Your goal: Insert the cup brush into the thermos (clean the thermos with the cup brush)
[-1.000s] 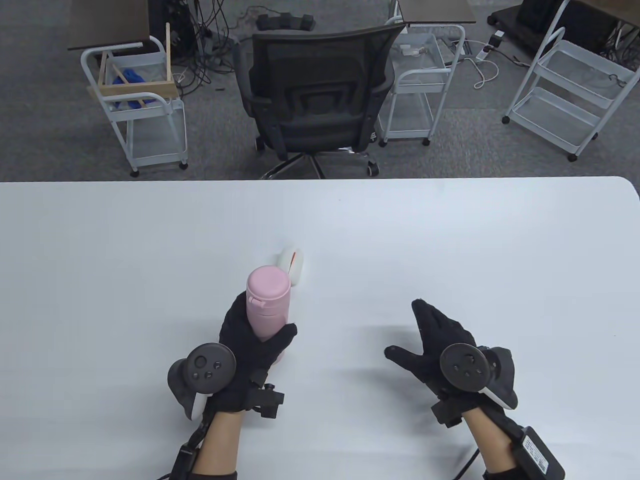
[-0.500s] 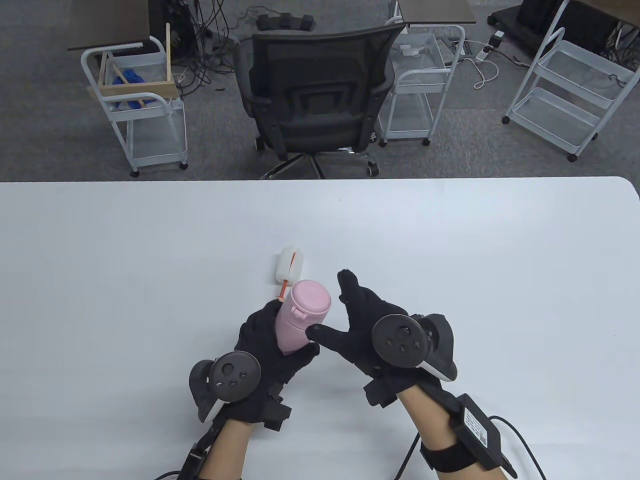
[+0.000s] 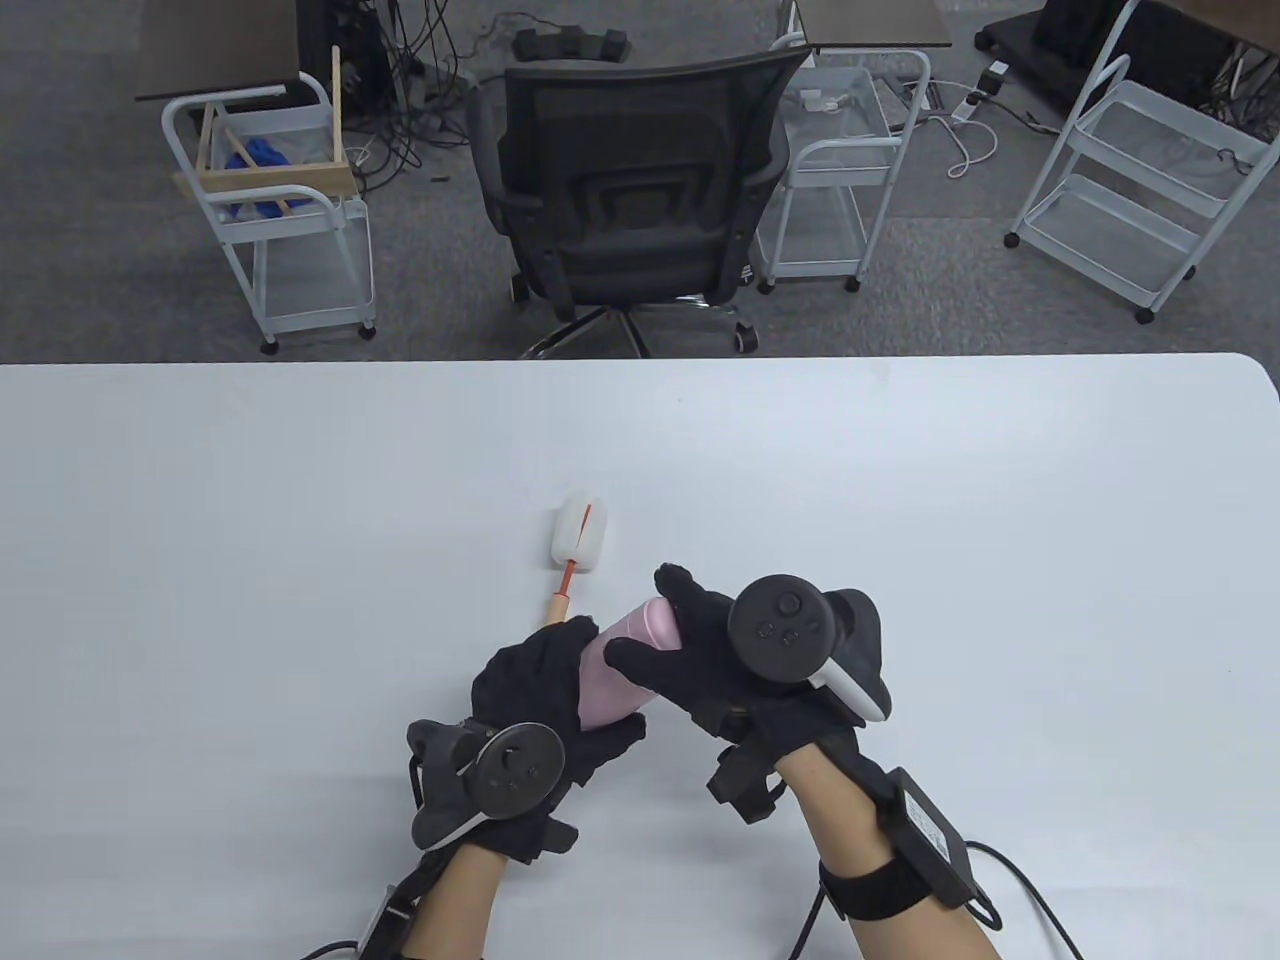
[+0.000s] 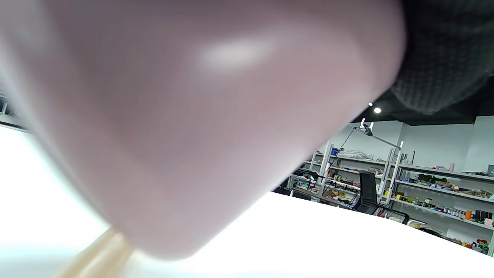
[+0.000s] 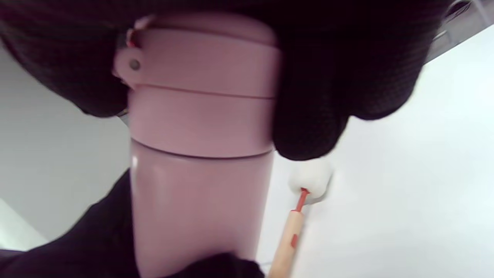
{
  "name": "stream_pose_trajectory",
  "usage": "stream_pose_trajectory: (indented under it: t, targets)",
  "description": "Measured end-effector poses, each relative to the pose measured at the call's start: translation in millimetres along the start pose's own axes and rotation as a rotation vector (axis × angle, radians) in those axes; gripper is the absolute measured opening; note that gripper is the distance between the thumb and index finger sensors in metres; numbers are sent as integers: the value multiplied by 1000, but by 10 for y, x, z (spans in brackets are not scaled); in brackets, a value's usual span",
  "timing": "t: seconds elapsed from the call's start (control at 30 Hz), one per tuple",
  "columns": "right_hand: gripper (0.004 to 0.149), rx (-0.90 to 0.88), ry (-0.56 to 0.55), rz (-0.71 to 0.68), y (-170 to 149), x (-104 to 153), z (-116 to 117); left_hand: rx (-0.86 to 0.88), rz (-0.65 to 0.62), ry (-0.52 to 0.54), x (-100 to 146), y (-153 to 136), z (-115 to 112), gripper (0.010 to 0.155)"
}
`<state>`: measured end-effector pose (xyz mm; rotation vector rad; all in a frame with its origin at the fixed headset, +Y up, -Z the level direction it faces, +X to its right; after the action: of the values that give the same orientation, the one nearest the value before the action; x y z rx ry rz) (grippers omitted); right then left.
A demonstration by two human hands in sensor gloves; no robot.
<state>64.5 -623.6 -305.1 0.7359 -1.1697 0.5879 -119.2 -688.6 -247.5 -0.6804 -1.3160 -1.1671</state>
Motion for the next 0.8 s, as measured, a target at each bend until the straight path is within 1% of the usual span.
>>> stream_pose_trajectory:
  t: [0.17,0.33,0.5,0.57,0.67,0.8]
  targets:
    - [84,-71,77,-42,-38,-50,26,10,-3,-22,-10,-29,-2,99]
    - [83,-90,129,-125,16,-57,53,34,-2,-31,-1,-91,31,99]
    - [83,-115,209,-214,58,-59,84,83,-8,-65,11,-139,46,99]
    - [81,-142,242,-270,65,-64,96,99,-17,-70,9,-164,55,99]
    - [78,-163,292,-307,72,-59,109,117,-35,-83,8,-175,53,100]
    - [77,-179,360,-405,138,-15,121,210,-60,-138,-4,-194,22,99]
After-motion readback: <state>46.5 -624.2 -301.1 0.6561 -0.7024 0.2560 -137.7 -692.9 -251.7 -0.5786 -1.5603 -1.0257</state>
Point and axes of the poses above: the tracker on the back of each hand, its own y axis roughly to the thumb side, its own x axis roughly from the fingertips to the wrist, z = x × y, the point moved 5 cm from there along -x, roughly from the wrist to the fingertips, and after that the axes turned 7 degrees about z, right-handed, at the moved point
